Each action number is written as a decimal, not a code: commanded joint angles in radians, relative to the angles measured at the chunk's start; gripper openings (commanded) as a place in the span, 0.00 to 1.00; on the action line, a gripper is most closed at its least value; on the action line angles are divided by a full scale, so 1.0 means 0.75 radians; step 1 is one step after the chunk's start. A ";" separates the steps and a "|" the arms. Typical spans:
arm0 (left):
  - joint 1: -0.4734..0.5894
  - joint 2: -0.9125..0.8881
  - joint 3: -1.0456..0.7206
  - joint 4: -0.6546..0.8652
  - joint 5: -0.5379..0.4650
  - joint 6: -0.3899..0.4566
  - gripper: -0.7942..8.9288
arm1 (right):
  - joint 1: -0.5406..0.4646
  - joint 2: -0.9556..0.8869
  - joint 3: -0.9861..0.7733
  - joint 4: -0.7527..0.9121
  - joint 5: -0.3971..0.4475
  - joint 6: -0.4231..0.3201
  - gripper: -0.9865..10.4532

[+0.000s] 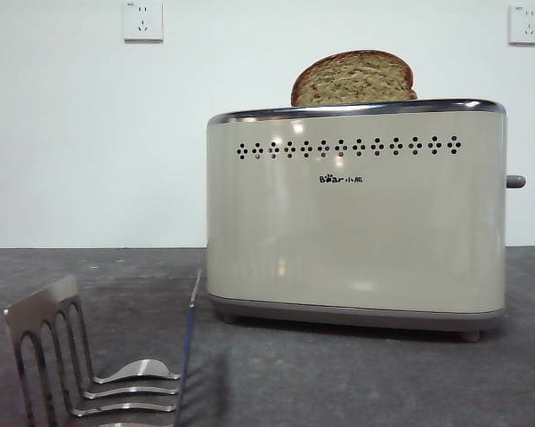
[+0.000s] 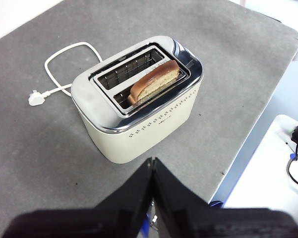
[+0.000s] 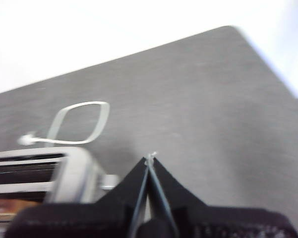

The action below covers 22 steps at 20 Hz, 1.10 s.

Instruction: Pick up a slice of bread from the rack,put the bread on the toaster,press the button

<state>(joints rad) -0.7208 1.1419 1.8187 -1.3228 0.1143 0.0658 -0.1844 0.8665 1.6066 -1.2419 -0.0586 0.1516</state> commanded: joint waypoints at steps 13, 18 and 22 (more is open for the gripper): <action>0.012 0.138 -0.007 0.007 -0.013 -0.013 0.08 | 0.001 0.113 0.124 -0.174 0.263 -0.034 0.09; 0.055 0.133 -0.007 0.007 -0.012 -0.012 0.08 | 0.001 0.204 0.124 -0.174 0.263 -0.034 0.09; 0.144 0.132 -0.030 0.015 -0.012 0.229 0.08 | 0.001 0.303 0.124 -0.172 0.263 -0.034 0.09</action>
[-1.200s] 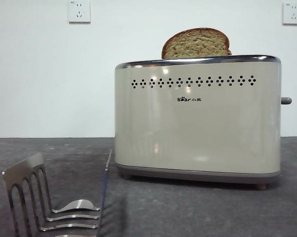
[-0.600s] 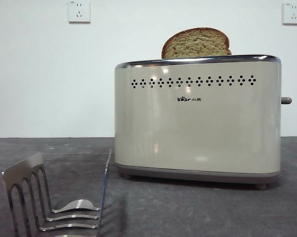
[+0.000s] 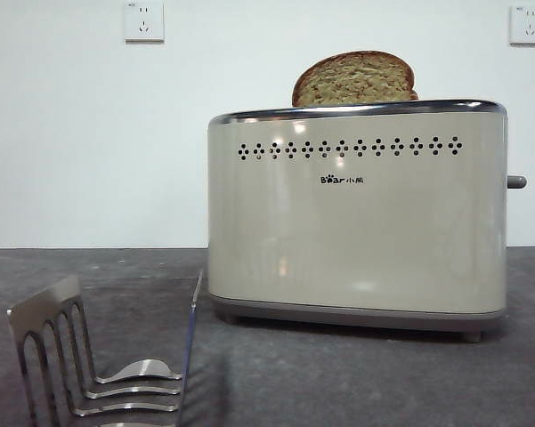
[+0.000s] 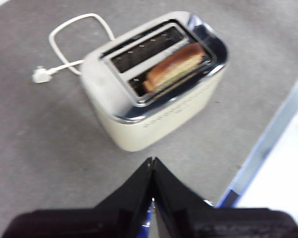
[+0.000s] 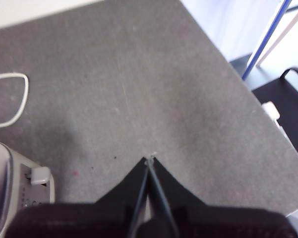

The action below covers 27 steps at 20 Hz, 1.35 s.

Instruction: Pick up a slice of bread from the rack,put the bread on the toaster,press the button

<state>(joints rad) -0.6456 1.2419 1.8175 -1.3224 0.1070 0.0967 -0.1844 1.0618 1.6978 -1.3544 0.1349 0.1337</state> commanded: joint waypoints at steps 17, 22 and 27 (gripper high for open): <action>0.782 -1.012 -1.674 1.599 0.067 0.130 0.08 | 0.001 0.585 0.002 0.214 0.006 -0.010 0.09; 0.936 -1.245 -2.102 1.680 -0.012 0.060 0.08 | 0.001 0.667 0.002 0.474 0.006 -0.010 0.09; 0.945 -1.444 -2.362 1.681 -0.190 -0.173 0.08 | 0.001 0.683 0.002 0.661 0.006 -0.010 0.09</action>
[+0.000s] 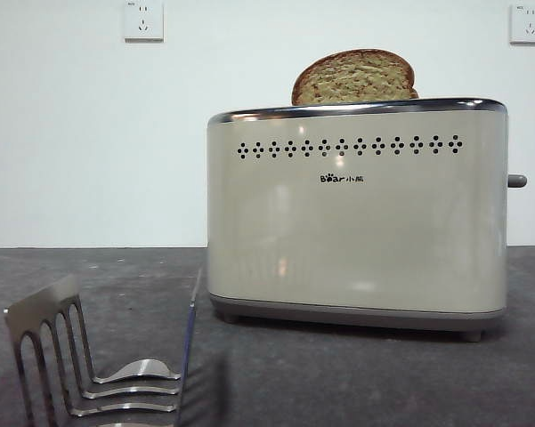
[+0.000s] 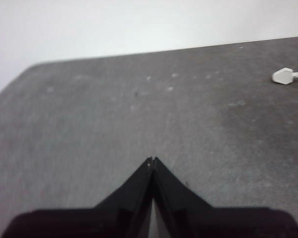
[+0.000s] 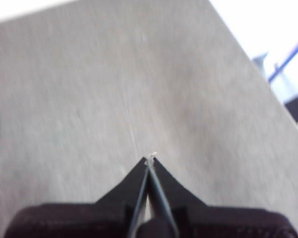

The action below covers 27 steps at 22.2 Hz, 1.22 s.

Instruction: Pick up a slice of bread from the rack,put the bread on the toaster,press the button

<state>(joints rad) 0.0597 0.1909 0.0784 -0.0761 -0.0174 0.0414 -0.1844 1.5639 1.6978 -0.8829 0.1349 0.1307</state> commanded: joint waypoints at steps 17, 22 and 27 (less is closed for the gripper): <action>0.004 -0.249 -0.095 -0.089 -0.002 -0.090 0.08 | 0.001 0.013 0.002 0.070 0.006 -0.006 0.09; 0.004 -0.243 -0.095 -0.089 -0.002 -0.089 0.08 | 0.001 0.013 0.002 0.069 0.006 -0.006 0.09; 0.004 -0.235 -0.095 -0.089 -0.002 -0.089 0.08 | 0.001 0.013 0.002 0.069 0.006 -0.006 0.09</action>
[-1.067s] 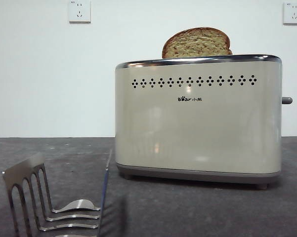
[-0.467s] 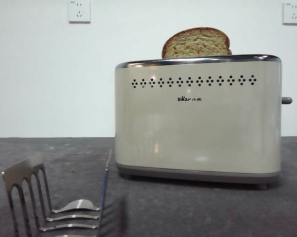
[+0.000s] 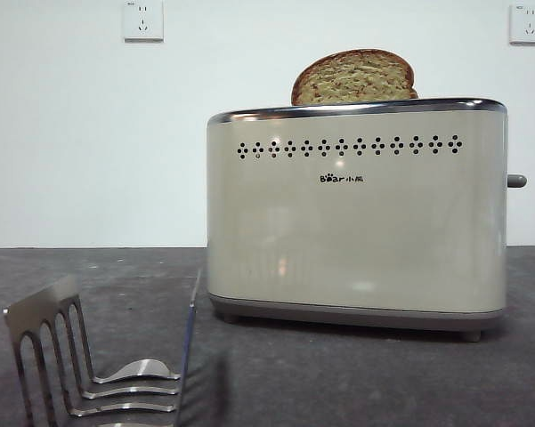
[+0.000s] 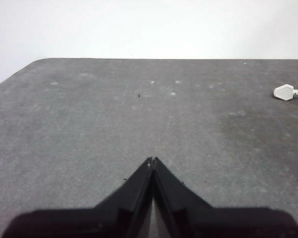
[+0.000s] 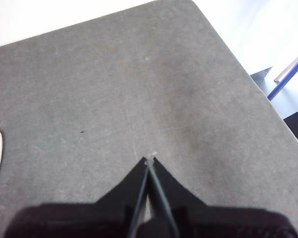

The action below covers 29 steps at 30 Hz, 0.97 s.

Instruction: Pick up a slice of bread from the rack,put the bread on the toaster,press the button

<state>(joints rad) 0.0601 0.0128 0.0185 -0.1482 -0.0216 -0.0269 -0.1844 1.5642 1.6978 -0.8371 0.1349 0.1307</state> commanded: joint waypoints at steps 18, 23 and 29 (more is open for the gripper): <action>0.003 0.012 -0.015 0.009 0.004 0.002 0.08 | 0.140 -0.414 -0.269 0.097 0.031 -0.006 0.09; 0.003 0.022 -0.015 0.008 0.004 0.002 0.08 | 0.256 -0.738 -0.621 0.321 0.030 -0.006 0.09; 0.003 0.031 -0.015 0.008 0.004 0.002 0.08 | 0.306 -1.147 -1.155 0.608 0.037 -0.022 0.09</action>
<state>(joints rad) 0.0601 0.0345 0.0185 -0.1478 -0.0193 -0.0269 0.0441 0.7498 0.9146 -0.4152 0.1577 0.1257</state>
